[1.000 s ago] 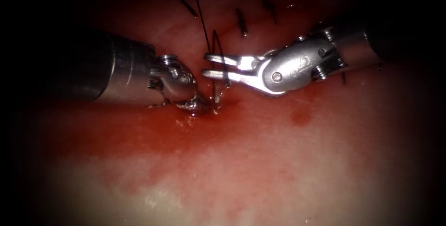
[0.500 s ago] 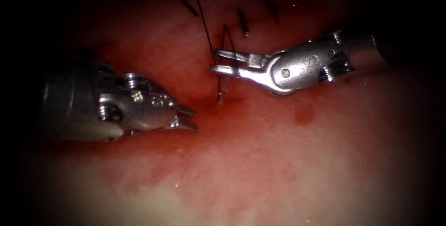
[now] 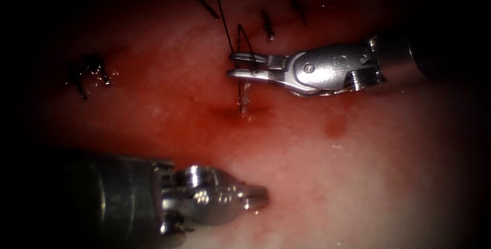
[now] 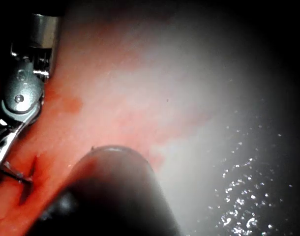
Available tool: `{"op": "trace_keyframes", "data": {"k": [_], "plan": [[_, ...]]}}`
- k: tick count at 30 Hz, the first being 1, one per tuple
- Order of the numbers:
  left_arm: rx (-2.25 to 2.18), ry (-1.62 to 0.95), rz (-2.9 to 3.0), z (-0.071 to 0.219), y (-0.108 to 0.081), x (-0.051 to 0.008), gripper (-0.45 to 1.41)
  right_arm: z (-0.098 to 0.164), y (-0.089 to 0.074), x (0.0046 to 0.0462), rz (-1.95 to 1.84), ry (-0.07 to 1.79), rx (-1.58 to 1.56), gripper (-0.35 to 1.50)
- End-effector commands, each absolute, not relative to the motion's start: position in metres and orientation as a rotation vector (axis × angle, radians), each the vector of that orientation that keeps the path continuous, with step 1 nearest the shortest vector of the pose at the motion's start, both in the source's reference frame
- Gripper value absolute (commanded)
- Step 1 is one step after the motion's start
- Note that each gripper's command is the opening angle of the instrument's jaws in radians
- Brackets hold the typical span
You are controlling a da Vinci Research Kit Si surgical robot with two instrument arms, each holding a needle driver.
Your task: Wound Closure
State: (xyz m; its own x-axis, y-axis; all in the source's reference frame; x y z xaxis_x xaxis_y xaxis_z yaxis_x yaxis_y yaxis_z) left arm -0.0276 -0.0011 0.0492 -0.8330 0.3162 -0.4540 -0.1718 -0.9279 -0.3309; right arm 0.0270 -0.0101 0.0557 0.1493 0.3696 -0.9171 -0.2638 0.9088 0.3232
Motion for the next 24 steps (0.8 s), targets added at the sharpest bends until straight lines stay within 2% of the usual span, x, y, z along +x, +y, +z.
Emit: {"op": "trace_keyframes", "data": {"k": [1,11,24], "plan": [[-0.753,-0.402,2.765,0.0500,-0.0020,-0.0277,0.12,0.0563,-0.0106,0.0276,0.471,1.349,0.111,-0.35],[-0.771,-0.353,2.748,0.0510,-0.0022,-0.0251,0.09,0.0571,-0.0102,0.0275,0.678,1.344,0.339,-0.35],[-0.783,-0.297,2.724,0.0554,-0.0015,-0.0244,0.05,0.0569,-0.0103,0.0275,0.762,1.306,0.431,-0.35]]}}
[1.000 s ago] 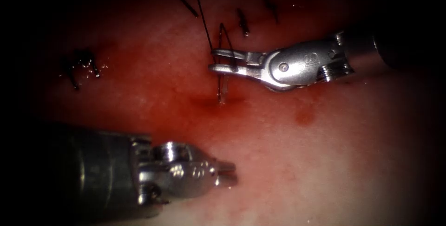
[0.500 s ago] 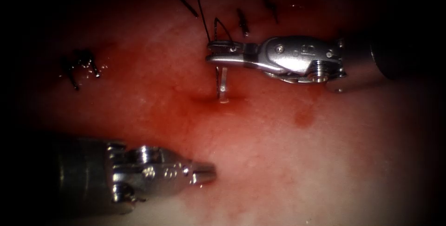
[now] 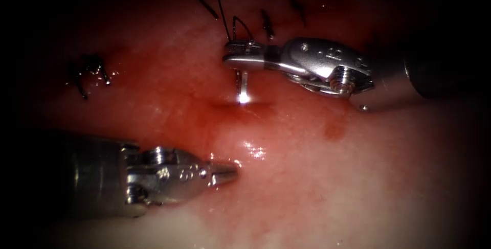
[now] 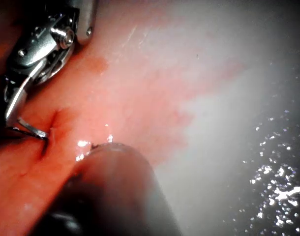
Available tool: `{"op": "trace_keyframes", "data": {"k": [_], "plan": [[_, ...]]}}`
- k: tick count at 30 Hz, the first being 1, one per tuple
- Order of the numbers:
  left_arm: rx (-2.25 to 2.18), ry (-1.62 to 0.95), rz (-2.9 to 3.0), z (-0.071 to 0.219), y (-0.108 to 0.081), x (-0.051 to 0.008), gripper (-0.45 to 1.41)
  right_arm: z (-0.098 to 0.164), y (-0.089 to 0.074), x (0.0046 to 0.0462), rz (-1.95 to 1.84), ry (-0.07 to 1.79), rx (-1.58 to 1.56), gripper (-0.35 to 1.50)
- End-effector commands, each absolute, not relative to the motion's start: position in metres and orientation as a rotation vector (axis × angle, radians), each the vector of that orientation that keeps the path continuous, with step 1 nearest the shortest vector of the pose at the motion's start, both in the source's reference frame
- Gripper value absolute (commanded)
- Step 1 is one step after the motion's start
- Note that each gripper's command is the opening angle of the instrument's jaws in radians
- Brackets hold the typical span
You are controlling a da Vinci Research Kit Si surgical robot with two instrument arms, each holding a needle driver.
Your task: Wound Closure
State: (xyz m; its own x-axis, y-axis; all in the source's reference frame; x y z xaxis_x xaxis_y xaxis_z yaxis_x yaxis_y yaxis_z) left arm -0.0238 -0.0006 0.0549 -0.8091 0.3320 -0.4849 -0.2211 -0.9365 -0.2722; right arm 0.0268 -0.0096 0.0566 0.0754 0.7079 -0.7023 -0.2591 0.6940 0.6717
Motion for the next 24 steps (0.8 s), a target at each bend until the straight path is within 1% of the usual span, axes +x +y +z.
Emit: {"op": "trace_keyframes", "data": {"k": [1,4,5,11,16,24], "plan": [[-0.784,-0.298,2.721,0.0557,-0.0016,-0.0243,0.05,0.0569,-0.0103,0.0275,0.776,1.304,0.444,-0.35],[-0.788,-0.298,2.718,0.0563,-0.0018,-0.0242,0.05,0.0569,-0.0104,0.0276,0.814,1.294,0.478,-0.35],[-0.793,-0.297,2.717,0.0565,-0.0018,-0.0243,0.02,0.0569,-0.0104,0.0276,0.830,1.298,0.489,-0.35],[-0.778,-0.308,2.715,0.0580,-0.0020,-0.0237,0.02,0.0568,-0.0106,0.0276,0.867,1.287,0.545,-0.35],[-0.767,-0.312,2.720,0.0589,-0.0019,-0.0229,0.02,0.0567,-0.0111,0.0279,0.920,1.272,0.662,-0.35],[-0.768,-0.315,2.720,0.0588,-0.0017,-0.0228,0.04,0.0564,-0.0134,0.0296,0.995,1.230,0.871,-0.35]]}}
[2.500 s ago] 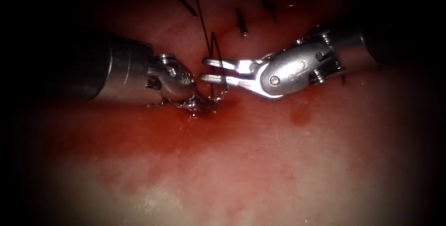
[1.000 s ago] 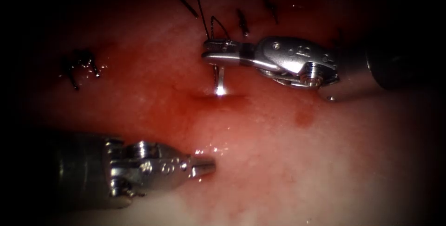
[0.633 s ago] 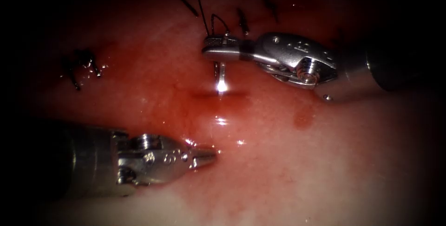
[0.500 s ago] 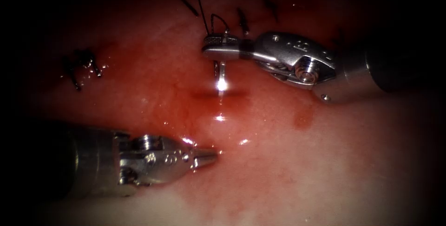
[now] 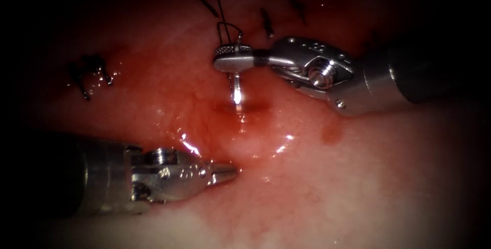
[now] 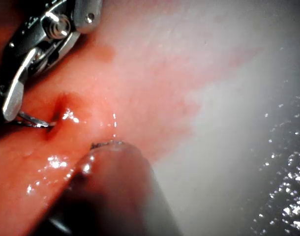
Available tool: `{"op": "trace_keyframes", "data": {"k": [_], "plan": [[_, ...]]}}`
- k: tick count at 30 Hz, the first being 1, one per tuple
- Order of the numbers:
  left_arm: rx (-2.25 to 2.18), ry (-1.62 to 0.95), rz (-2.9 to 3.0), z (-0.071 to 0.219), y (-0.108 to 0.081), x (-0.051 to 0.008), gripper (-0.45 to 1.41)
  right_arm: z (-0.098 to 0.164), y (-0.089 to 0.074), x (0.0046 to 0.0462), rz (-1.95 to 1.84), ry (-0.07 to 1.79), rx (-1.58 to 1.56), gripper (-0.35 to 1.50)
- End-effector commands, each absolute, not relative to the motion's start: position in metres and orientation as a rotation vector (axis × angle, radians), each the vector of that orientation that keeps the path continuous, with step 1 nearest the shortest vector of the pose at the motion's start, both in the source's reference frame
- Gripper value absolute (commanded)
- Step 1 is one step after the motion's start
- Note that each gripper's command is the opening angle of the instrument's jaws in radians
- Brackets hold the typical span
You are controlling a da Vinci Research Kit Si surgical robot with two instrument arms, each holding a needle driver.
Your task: Wound Closure
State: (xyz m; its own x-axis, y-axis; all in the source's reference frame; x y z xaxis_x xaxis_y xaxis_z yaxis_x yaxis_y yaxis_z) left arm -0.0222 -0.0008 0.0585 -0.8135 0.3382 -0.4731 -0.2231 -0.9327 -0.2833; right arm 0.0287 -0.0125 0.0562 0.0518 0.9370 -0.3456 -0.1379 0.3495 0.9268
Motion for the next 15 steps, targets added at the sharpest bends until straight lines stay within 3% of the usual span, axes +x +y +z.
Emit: {"op": "trace_keyframes", "data": {"k": [1,15], "plan": [[-0.768,-0.315,2.720,0.0588,-0.0017,-0.0228,0.04,0.0563,-0.0137,0.0297,1.006,1.223,0.893,-0.35],[-0.774,-0.325,2.723,0.0585,-0.0015,-0.0221,0.05,0.0544,-0.0172,0.0303,1.420,0.950,1.285,-0.35]]}}
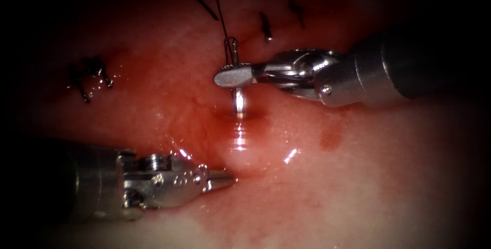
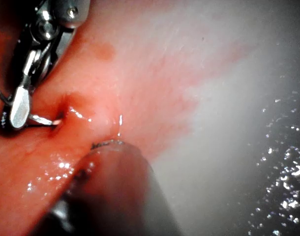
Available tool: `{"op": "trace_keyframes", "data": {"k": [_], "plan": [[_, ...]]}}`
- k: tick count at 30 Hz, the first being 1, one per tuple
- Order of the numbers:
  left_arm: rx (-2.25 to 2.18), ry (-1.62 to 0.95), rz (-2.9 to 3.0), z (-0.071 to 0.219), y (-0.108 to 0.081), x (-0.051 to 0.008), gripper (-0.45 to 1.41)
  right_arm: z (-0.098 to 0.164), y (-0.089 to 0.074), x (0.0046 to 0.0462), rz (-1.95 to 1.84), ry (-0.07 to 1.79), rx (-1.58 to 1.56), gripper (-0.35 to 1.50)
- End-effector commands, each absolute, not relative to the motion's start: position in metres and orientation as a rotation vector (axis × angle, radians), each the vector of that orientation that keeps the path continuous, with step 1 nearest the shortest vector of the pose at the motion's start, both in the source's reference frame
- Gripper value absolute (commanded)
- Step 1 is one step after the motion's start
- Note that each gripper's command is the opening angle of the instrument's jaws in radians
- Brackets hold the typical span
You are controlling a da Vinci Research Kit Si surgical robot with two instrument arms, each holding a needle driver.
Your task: Wound Closure
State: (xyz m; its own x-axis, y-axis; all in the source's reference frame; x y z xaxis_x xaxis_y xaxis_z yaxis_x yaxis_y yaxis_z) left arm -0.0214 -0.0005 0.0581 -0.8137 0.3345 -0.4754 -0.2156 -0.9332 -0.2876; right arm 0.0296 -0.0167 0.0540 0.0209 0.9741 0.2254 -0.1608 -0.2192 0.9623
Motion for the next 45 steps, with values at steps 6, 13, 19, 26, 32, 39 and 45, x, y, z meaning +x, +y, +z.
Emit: {"op": "trace_keyframes", "data": {"k": [6,13,19,26,32,39,45], "plan": [[-0.774,-0.325,2.724,0.0585,-0.0015,-0.0221,0.05,0.0542,-0.0181,0.0310,1.497,0.922,1.448,-0.35],[-0.772,-0.321,2.724,0.0586,-0.0014,-0.0220,0.05,0.0529,-0.0203,0.0315,1.550,0.843,1.569,-0.35],[-0.771,-0.319,2.726,0.0586,-0.0014,-0.0219,0.05,0.0517,-0.0220,0.0319,1.547,0.811,1.584,-0.35],[-0.763,-0.306,2.729,0.0587,-0.0012,-0.0215,0.09,0.0506,-0.0236,0.0320,1.559,0.771,1.592,-0.35],[-0.759,-0.299,2.729,0.0587,-0.0011,-0.0214,0.10,0.0501,-0.0244,0.0313,1.562,0.754,1.578,-0.35],[-0.752,-0.288,2.731,0.0588,-0.0010,-0.0211,0.12,0.0496,-0.0252,0.0306,1.568,0.733,1.577,-0.35],[-0.751,-0.288,2.730,0.0588,-0.0009,-0.0211,0.12,0.0491,-0.0264,0.0308,1.569,0.720,1.591,-0.35]]}}
